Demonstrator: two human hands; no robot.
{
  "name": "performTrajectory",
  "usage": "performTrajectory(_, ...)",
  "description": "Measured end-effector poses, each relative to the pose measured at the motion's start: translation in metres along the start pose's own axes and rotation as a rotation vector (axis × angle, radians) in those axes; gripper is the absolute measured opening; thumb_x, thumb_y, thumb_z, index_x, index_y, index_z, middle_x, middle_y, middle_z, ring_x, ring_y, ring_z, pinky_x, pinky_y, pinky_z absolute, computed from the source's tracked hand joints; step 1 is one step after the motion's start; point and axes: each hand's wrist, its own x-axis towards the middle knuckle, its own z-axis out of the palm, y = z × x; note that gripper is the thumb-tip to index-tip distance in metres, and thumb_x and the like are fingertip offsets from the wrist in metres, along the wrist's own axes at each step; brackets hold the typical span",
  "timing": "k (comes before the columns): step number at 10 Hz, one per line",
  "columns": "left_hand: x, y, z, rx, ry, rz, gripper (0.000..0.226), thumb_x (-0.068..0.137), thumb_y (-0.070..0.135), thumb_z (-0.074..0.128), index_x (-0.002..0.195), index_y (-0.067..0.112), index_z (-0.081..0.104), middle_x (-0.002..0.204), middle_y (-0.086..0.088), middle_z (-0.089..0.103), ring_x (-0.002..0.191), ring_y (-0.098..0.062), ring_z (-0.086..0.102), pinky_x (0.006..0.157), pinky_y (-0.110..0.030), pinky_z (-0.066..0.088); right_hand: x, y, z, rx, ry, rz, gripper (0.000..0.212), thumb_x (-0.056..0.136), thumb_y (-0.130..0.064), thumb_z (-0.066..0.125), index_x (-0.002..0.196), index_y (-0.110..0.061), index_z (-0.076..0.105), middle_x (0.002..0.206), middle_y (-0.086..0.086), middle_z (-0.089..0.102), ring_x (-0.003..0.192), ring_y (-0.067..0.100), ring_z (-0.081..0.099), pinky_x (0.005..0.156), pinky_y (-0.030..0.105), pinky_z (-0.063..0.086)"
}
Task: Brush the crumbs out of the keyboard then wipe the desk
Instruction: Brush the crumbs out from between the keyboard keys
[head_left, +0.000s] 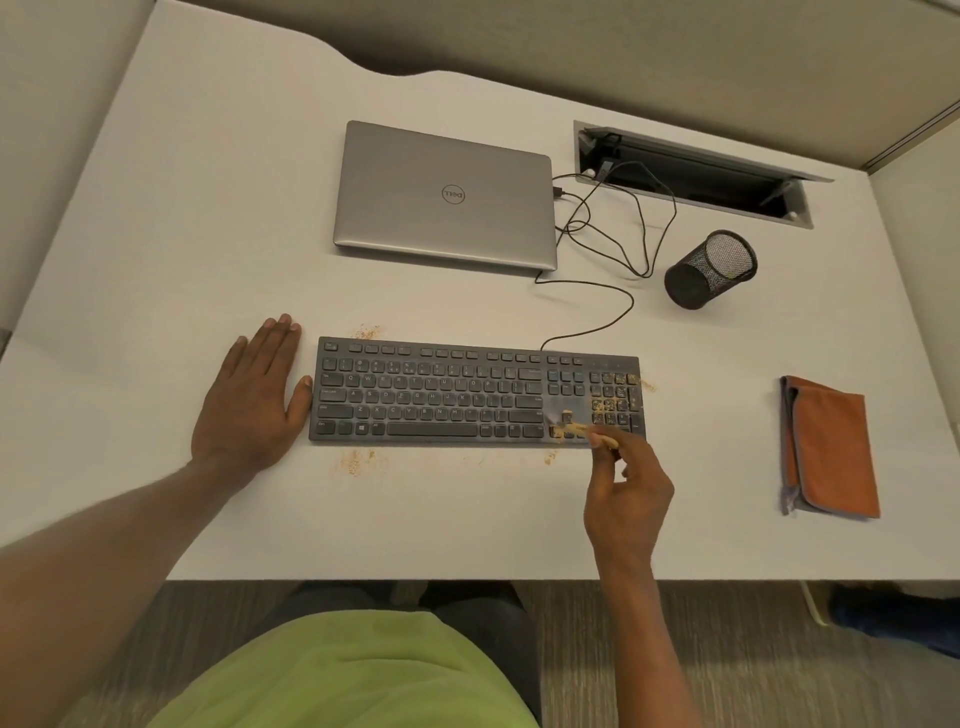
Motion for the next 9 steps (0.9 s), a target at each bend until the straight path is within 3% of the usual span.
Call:
performTrajectory(1,-0.001,0.000,0.000,0.001,0.004,0.001,0.071,0.109,0.044,0.026,0.171,0.011,0.018,0.178,-0.005,0.019,0.165,-0.017,0.014,0.135,-0.044,0.012,-0.009,0.005,-0.008,-0.027,-0.033,-0.016,0.012,0.099,-0.016,0.066,0.109,-0.016,0.073,0.112,-0.004,0.073,0.103,0.016,0.066,0.083,0.037,0.054)
performTrajectory(2,-0.001,0.000,0.001,0.002,0.003,0.002,0.071,0.109,0.045,0.026,0.171,0.011,0.018,0.177,-0.005,0.020,0.165,-0.018,0.014,0.135,-0.045,0.013,-0.006,0.001,-0.015,0.002,-0.019,-0.010,0.009,0.099,-0.015,0.065,0.106,-0.014,0.071,0.110,-0.001,0.073,0.101,0.017,0.066,0.083,0.019,0.050)
performTrajectory(3,-0.001,0.000,0.001,0.002,0.001,0.005,0.071,0.109,0.045,0.026,0.171,0.011,0.018,0.178,-0.005,0.019,0.165,-0.017,0.013,0.134,-0.045,0.014,0.005,-0.005,-0.014,0.032,-0.014,-0.046,0.009,0.099,-0.010,0.066,0.105,-0.013,0.072,0.107,-0.005,0.071,0.100,0.011,0.064,0.081,0.013,0.047)
performTrajectory(5,-0.001,0.003,-0.002,-0.009,0.009,0.000,0.071,0.108,0.044,0.026,0.170,0.011,0.021,0.177,-0.005,0.021,0.165,-0.018,0.015,0.134,-0.045,0.014,0.023,-0.001,-0.007,-0.071,-0.109,-0.157,0.016,0.097,-0.007,0.068,0.105,-0.021,0.073,0.104,-0.027,0.063,0.097,0.006,0.059,0.087,0.033,0.044)
performTrajectory(7,-0.001,0.002,-0.001,-0.013,0.001,-0.002,0.071,0.108,0.044,0.026,0.171,0.012,0.019,0.178,-0.004,0.020,0.165,-0.017,0.013,0.134,-0.045,0.013,0.028,0.010,-0.016,-0.051,-0.032,-0.104,0.015,0.098,-0.005,0.067,0.106,-0.016,0.073,0.105,-0.005,0.071,0.099,0.019,0.064,0.087,0.052,0.051)
performTrajectory(9,-0.001,0.002,-0.002,-0.018,0.000,-0.005,0.071,0.108,0.045,0.026,0.171,0.012,0.019,0.178,-0.004,0.020,0.165,-0.017,0.013,0.135,-0.044,0.013,0.028,-0.002,-0.008,-0.030,-0.143,-0.130,0.022,0.099,-0.008,0.067,0.104,-0.029,0.070,0.104,-0.013,0.070,0.101,0.014,0.063,0.089,0.041,0.050)
